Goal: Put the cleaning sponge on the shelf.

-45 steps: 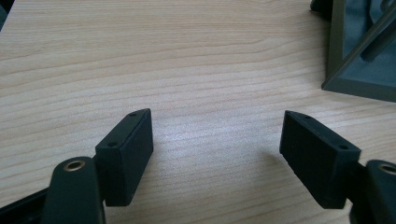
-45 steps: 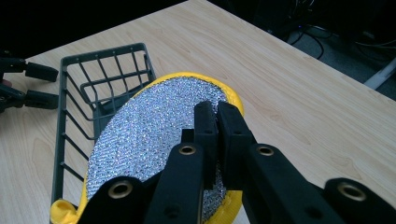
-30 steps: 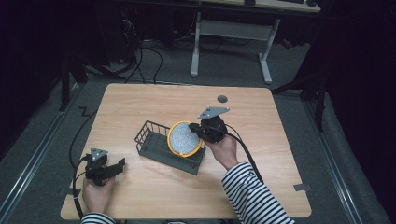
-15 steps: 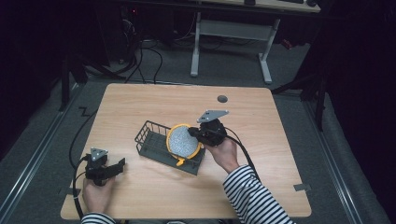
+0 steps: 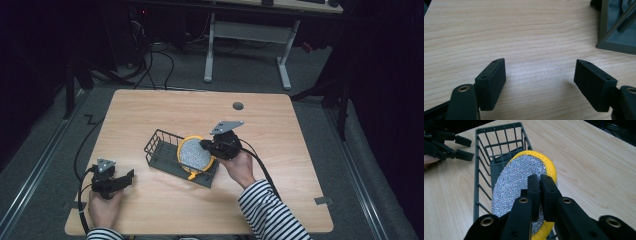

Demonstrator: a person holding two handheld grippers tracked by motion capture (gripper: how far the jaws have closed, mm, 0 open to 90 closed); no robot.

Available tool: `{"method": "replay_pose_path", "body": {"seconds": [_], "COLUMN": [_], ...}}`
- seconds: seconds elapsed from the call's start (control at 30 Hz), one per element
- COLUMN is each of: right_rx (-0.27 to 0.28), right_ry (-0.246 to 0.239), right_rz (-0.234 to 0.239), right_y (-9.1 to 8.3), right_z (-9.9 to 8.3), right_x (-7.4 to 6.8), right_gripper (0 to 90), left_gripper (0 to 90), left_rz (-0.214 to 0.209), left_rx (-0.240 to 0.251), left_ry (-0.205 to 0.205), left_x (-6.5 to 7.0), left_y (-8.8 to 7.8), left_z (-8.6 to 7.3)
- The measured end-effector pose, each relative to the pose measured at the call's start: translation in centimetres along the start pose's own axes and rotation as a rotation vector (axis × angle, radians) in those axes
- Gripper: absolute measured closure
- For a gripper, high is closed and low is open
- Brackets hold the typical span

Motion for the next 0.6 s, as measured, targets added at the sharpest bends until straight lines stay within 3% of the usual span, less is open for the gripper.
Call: {"method": "replay_pose_path", "body": {"seconds": [0.23,0.4,0.6], "right_rx": [0.002,0.018,0.032], "right_ry": [0.017,0.052,0.067], "right_rz": [0.007,0.01,-0.022], "right_y": [-0.2,-0.6,-1.2], "right_z": [-0.2,0.0,0.1], "right_x": [0.2,0.4,1.1], "right_gripper": [83.7,68.9,58.4], "left_gripper": [26.3,26.3,26.2], "left_rz": [0.002,0.002,0.001], "left_rx": [-0.001,-0.001,-0.001], "left_ry": [0.002,0.002,0.001], "left_x": [0.0,0.0,0.0], "left_y": [0.0,0.0,0.0], "left_z": [0.0,0.0,0.0]}}
Point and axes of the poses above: each handheld gripper's, and its own axes: y roughly forward along the jaws, z roughly out of its top, x roughly to its right, the point moved 7 cm from there along y, roughly forward along the jaws, and after that the axes turned 11 degrees about -z, right-handed, at the moved point
